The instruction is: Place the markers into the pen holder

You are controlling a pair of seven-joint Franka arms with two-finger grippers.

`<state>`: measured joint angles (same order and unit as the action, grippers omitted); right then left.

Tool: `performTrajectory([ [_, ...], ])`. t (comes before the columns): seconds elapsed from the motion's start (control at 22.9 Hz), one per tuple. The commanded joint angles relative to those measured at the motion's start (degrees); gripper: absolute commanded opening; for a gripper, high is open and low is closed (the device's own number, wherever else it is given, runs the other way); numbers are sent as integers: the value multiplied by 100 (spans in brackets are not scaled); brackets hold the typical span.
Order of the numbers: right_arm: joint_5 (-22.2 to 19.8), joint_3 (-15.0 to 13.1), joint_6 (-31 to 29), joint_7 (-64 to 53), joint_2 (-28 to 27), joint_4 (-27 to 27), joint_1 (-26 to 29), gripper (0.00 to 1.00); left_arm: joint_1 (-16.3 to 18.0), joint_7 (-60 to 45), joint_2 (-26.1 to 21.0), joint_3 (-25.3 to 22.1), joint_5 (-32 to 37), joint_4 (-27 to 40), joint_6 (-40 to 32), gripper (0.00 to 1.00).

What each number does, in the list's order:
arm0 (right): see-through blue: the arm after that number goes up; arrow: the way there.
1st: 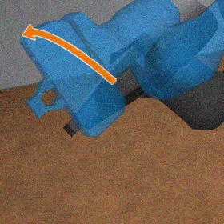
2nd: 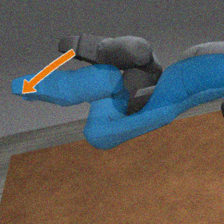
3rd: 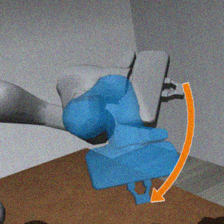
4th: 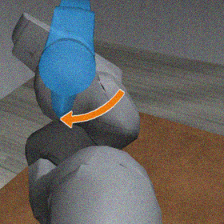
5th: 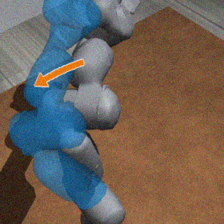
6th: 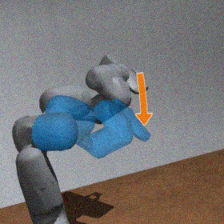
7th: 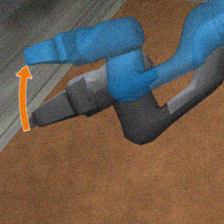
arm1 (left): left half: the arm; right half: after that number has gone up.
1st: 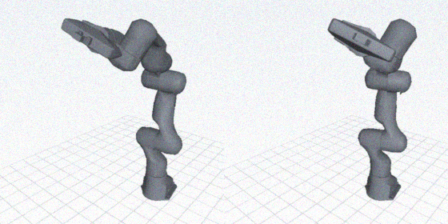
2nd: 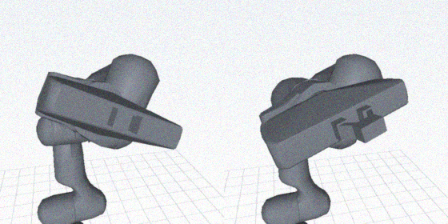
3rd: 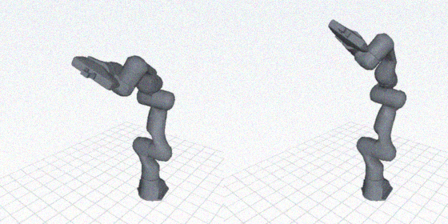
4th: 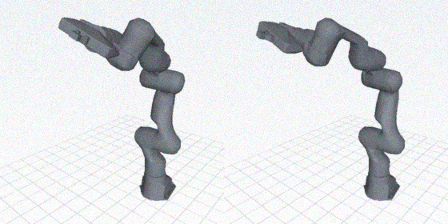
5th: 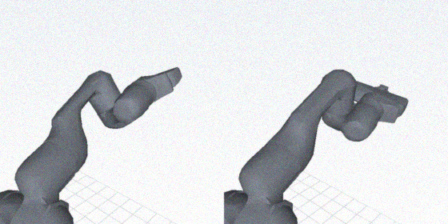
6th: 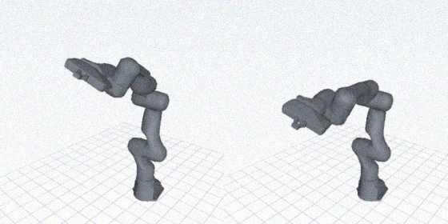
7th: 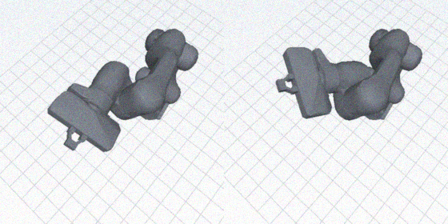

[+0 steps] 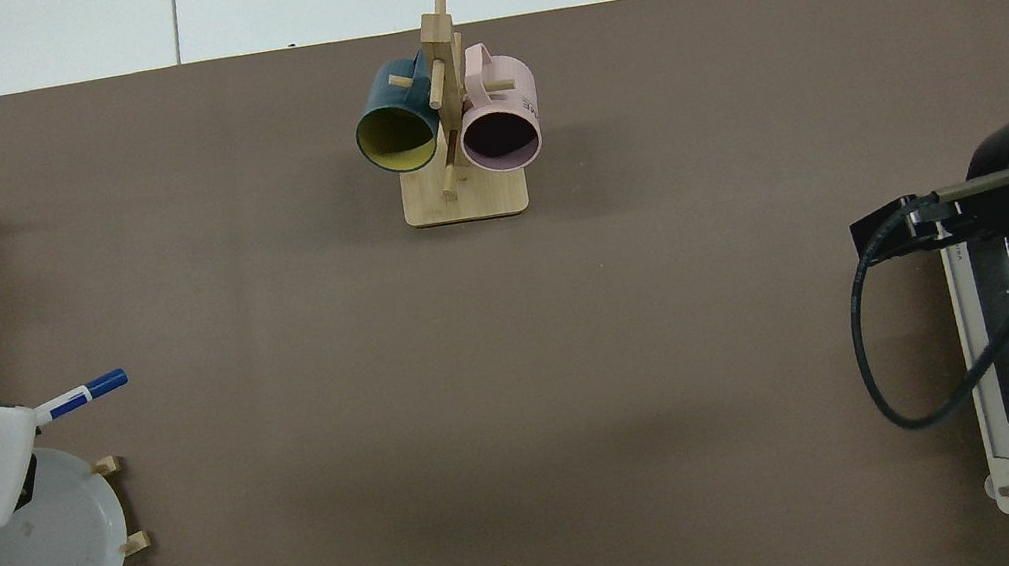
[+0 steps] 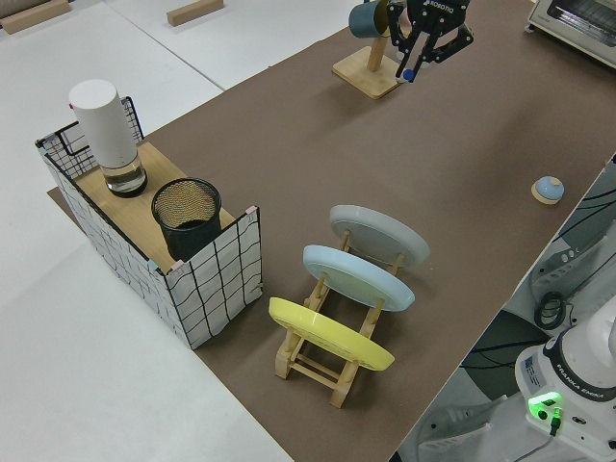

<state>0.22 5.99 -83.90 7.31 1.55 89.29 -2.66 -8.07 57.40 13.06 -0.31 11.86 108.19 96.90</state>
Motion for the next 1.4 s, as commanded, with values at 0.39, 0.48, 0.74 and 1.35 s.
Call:
performTrajectory([
  [0.39,-75,8,-338,-63,434,590,38,100,244,165,-146,40,1580,-395,-136,0],
  [0.48,-57,17,-347,-45,425,589,46,100,235,367,-198,40,2037,-483,-118,0],
  [0.74,-48,17,-399,-63,390,572,64,100,446,938,-444,40,2873,-913,-13,0],
  [1.35,-74,8,49,-80,-50,-166,38,100,832,2451,-999,-92,4069,-1758,382,0],
])
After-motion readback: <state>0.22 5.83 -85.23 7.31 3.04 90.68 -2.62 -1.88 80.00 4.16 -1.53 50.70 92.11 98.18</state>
